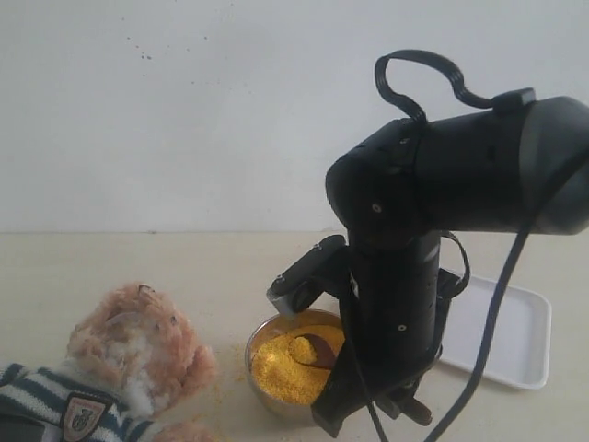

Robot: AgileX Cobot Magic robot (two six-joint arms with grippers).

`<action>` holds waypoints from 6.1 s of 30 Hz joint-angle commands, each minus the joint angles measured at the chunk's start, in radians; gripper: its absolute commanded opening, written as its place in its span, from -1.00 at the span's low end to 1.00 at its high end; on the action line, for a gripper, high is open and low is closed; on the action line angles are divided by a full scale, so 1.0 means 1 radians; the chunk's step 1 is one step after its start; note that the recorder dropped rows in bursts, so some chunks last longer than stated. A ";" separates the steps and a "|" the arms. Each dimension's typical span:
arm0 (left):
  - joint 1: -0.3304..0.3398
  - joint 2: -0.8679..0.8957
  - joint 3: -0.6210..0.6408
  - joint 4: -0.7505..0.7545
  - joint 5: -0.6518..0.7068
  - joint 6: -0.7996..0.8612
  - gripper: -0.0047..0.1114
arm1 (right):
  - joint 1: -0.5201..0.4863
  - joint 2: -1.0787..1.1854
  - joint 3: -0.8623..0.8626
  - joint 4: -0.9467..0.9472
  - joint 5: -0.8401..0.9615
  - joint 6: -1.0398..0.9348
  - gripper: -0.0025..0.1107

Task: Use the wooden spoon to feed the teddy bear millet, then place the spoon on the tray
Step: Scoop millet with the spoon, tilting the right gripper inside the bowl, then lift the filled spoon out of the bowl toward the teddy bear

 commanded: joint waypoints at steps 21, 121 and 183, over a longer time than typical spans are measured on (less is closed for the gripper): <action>0.003 -0.011 0.001 -0.014 0.016 0.006 -0.85 | -0.015 -0.029 -0.006 0.055 -0.029 -0.048 -0.96; 0.003 -0.011 0.001 -0.014 0.016 0.006 -0.85 | 0.125 -0.156 -0.006 0.059 0.077 -0.070 -0.96; 0.003 -0.011 0.001 -0.014 0.016 0.006 -0.85 | 0.338 -0.041 -0.241 -0.076 0.073 -0.026 -0.96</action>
